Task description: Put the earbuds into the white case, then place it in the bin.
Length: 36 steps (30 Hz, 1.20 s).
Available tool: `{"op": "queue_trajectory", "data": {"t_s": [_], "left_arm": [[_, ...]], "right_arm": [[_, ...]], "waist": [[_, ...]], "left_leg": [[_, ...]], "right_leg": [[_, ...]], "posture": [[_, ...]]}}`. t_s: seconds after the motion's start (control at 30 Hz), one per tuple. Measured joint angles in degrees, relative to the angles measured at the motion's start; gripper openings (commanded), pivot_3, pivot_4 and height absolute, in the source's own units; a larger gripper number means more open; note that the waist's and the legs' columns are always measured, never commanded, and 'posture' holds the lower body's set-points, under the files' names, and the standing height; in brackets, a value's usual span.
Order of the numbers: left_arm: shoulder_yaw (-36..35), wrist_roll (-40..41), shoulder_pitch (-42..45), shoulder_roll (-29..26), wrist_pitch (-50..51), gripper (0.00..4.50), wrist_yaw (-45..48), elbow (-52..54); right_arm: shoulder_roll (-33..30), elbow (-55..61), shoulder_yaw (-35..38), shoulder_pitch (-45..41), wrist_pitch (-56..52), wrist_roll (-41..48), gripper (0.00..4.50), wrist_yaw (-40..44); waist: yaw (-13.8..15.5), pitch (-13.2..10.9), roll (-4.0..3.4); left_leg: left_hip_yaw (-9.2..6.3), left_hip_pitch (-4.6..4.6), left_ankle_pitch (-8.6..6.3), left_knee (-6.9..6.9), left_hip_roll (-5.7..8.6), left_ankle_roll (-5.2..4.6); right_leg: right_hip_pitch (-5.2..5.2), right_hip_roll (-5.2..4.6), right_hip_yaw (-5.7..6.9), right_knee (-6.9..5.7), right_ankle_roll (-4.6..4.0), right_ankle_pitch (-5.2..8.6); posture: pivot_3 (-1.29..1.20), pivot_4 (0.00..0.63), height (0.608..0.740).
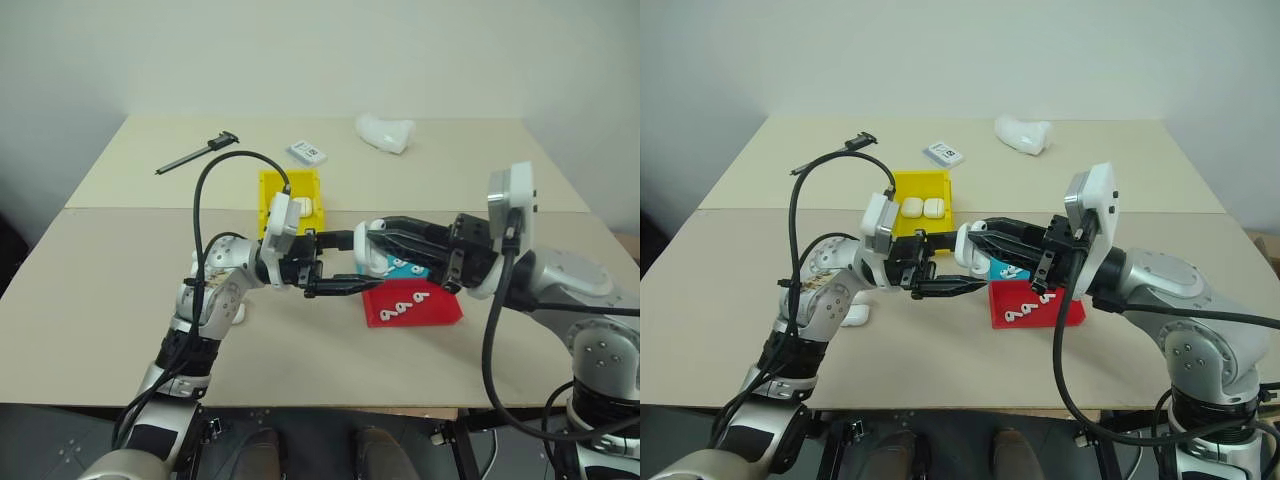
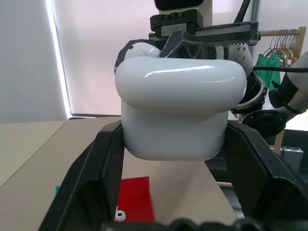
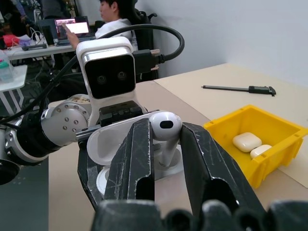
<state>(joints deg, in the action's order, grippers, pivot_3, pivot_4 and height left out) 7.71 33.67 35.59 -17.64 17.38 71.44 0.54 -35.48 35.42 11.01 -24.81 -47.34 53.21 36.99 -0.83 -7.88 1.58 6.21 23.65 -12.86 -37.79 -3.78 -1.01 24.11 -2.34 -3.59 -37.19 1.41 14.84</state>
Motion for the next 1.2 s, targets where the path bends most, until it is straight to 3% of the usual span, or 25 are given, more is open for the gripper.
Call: {"op": "queue_trajectory", "data": {"t_s": [0.17, 0.5, 0.8, 0.97, 1.1, 1.2], "left_arm": [[0.06, -0.03, -0.08, 0.12, 0.03, 2.78, -0.09, 0.36], [-0.49, -0.49, -0.31, 0.3, -0.34, 2.78, -1.42, 0.37], [-1.64, -0.65, -0.38, -0.32, -0.91, 2.78, -2.45, 0.83], [-2.92, -0.14, -1.55, -2.51, -0.85, 2.78, -2.28, 1.3], [-4.52, 0.12, -2.61, -5.14, -0.76, 2.78, -1.97, 1.72], [-5.81, 0.2, -2.78, -6.26, -0.75, 2.78, -2.17, 2.01]], "right_arm": [[-0.48, -0.08, -1.24, 0.56, 2.29, -1.67, 0.6, 0.32], [-2.47, -0.59, -1.55, 1.6, 3.42, -2.33, 3.85, 3.33], [-4.06, -4.86, -0.35, -0.15, 3.26, -1.22, 3.85, 3.44], [-10.36, -13.96, 0.77, -5.77, 3.5, -4.06, 3.85, 6.66], [-18.88, -27.01, -13.44, -15.06, 12.24, -21.09, 3.85, 18.48], [-17.24, -39.87, -26.7, -24.12, 22.51, -34.49, 3.85, 28.4]], "waist": [[0.02, 0.0, 0.0], [0.05, 0.0, 0.0], [0.05, 0.0, 0.0], [0.01, 0.0, 0.0], [-0.31, -0.01, -0.04], [-0.85, -0.01, -0.06]], "left_leg": [[0.01, 0.01, 0.0, 0.0, 0.0, 0.0], [0.0, 0.0, 0.0, 0.0, 0.0, 0.0], [0.01, 0.0, 0.0, 0.0, 0.0, 0.0], [0.04, -0.02, 0.0, 0.01, 0.0, 0.0], [0.17, -0.08, -0.01, 0.02, -0.03, -0.01], [0.24, -0.11, -0.02, 0.03, -0.05, -0.03]], "right_leg": [[0.0, 0.0, 0.0, 0.01, 0.0, 0.0], [-0.01, 0.0, 0.01, 0.02, 0.0, 0.0], [-0.01, 0.0, 0.0, 0.02, 0.0, 0.0], [0.01, 0.0, -0.01, 0.02, 0.0, 0.0], [0.01, 0.02, -0.02, 0.04, -0.01, 0.0], [0.04, 0.08, -0.09, 0.02, -0.01, 0.0]], "posture": [[0.0, 0.15, 0.74], [0.0, 0.15, 0.74], [0.0, 0.15, 0.74], [0.0, 0.15, 0.74], [0.0, 0.15, 0.74], [0.0, 0.15, 0.74]]}}
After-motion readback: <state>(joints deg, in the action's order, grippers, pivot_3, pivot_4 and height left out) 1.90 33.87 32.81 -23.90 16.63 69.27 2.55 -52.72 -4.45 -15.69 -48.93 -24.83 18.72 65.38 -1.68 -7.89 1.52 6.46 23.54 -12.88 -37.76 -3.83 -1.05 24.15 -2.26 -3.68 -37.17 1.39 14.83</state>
